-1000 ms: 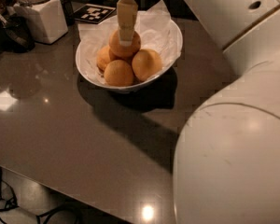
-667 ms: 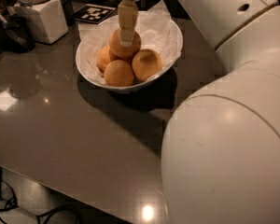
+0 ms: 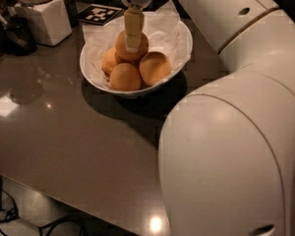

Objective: Pick orange from white bowl

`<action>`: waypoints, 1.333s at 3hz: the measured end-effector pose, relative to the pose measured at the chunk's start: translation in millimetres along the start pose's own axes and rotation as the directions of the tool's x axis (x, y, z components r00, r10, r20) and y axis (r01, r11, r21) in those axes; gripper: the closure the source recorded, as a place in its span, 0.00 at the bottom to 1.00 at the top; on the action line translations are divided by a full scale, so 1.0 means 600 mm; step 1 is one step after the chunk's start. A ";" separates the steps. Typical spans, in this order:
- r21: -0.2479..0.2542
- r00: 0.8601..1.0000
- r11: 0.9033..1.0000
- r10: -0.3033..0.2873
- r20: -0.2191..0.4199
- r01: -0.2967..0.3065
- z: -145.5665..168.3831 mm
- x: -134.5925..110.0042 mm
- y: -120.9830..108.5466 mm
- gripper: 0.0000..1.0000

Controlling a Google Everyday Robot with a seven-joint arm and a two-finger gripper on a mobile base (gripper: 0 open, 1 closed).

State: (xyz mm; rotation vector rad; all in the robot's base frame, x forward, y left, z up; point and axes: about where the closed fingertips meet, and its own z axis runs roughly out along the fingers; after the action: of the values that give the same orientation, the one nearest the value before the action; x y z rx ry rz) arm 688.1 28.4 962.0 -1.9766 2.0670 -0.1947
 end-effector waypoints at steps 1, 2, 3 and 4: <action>-0.043 1.000 0.999 0.002 0.001 -0.002 0.026 -0.004 0.014 0.17; -0.092 1.000 0.996 0.007 0.014 -0.006 0.053 -0.010 0.029 0.18; -0.116 0.999 0.993 0.010 0.033 -0.006 0.067 -0.006 0.037 0.36; -0.099 0.999 0.995 0.010 0.046 -0.005 0.069 -0.014 0.028 0.60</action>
Offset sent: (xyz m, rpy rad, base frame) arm -0.0382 -0.0032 -0.0537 -0.0284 0.2438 0.0028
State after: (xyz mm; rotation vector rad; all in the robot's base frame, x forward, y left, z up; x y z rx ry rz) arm 683.9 41.5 918.5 -2.0093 2.0923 -0.0458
